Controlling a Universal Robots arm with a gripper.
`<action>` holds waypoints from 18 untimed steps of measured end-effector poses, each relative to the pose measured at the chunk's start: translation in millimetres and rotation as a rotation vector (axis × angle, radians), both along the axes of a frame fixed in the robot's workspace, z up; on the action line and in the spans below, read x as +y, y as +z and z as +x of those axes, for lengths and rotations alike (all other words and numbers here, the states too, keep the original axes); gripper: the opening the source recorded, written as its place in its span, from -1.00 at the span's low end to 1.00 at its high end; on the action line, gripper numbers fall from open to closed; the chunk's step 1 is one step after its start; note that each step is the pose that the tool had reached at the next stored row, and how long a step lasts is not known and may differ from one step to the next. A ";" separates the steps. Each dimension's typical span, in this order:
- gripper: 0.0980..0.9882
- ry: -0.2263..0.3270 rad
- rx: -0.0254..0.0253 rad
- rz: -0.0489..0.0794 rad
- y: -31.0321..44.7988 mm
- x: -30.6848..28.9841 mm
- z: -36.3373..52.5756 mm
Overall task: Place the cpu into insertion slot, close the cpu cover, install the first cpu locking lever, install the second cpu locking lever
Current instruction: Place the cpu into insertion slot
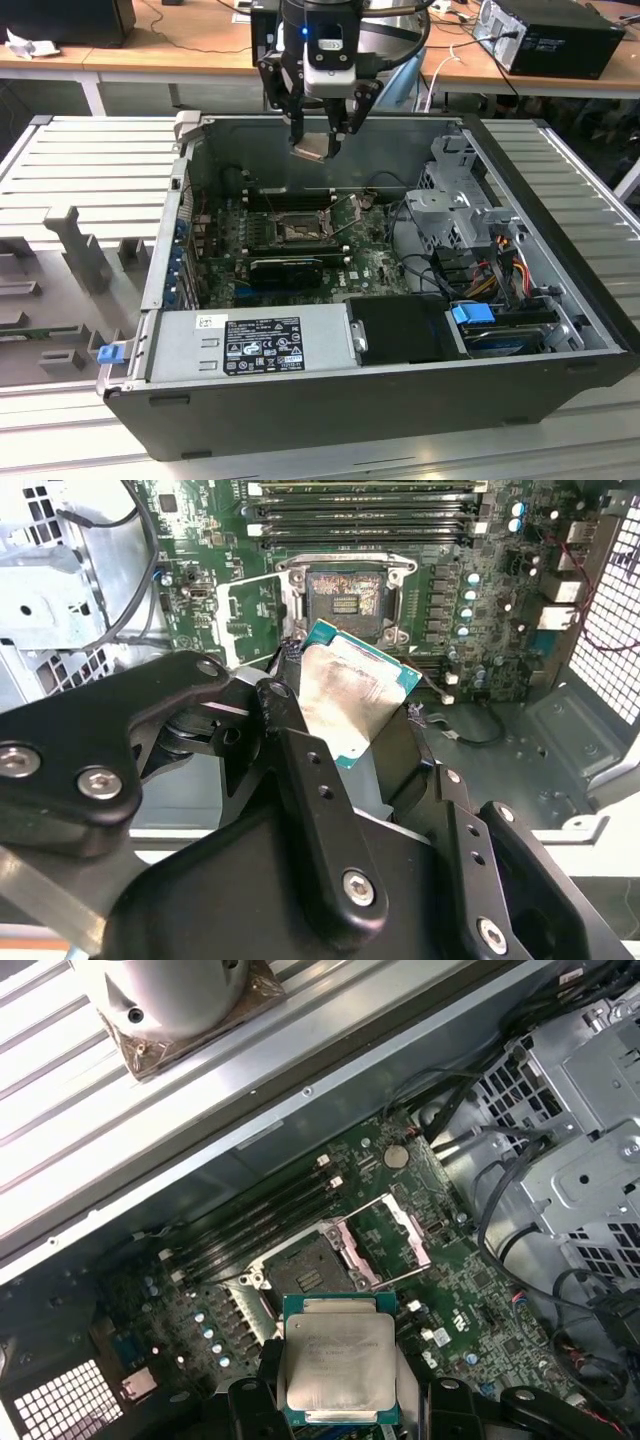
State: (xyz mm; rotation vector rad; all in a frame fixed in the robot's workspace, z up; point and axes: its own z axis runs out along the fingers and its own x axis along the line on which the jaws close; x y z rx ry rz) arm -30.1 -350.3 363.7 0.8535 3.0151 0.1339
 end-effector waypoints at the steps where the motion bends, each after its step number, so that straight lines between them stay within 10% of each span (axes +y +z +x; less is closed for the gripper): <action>1: -0.03 -0.006 0.0000 0.000 0.0 0.0 0.0; 18: -0.03 -0.095 0.0000 0.000 -0.5 0.0 0.0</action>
